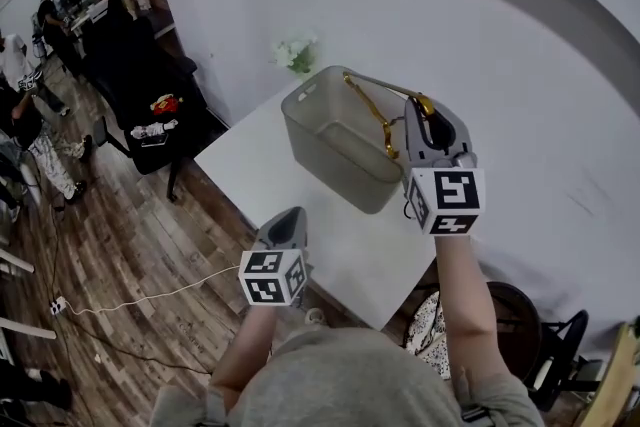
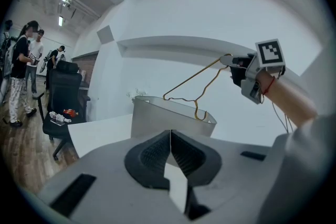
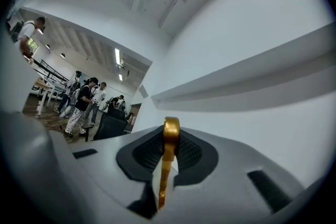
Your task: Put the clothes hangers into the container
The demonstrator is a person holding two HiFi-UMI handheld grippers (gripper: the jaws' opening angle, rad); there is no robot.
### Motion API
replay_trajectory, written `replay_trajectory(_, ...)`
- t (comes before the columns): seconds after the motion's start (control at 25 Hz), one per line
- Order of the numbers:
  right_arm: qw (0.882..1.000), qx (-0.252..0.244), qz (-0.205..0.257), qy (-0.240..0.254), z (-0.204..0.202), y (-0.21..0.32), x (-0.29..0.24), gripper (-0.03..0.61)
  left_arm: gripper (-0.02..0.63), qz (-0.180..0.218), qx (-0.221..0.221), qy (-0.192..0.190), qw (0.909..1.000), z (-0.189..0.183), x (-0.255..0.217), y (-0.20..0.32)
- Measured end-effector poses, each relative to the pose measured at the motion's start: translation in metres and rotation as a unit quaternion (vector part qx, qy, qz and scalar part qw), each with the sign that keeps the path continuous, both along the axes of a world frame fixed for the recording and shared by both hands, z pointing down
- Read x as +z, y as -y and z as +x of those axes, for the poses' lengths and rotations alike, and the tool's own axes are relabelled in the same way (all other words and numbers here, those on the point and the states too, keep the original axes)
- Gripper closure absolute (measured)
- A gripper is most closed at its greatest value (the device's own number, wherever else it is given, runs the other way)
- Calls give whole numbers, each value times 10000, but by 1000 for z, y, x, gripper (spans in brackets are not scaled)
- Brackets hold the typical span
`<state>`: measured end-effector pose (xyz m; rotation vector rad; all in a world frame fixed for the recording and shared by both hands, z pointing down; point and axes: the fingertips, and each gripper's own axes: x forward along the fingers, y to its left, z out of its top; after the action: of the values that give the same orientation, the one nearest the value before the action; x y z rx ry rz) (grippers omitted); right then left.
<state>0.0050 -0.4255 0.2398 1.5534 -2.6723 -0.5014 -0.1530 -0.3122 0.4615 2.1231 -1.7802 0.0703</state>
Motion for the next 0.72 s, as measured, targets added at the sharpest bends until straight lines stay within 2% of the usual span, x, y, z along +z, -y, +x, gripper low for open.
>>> replay_trajectory(0.72,9922,256,-1114,-503,-31,70,120,535,604,-193,174,-45,9997,-36,24,51)
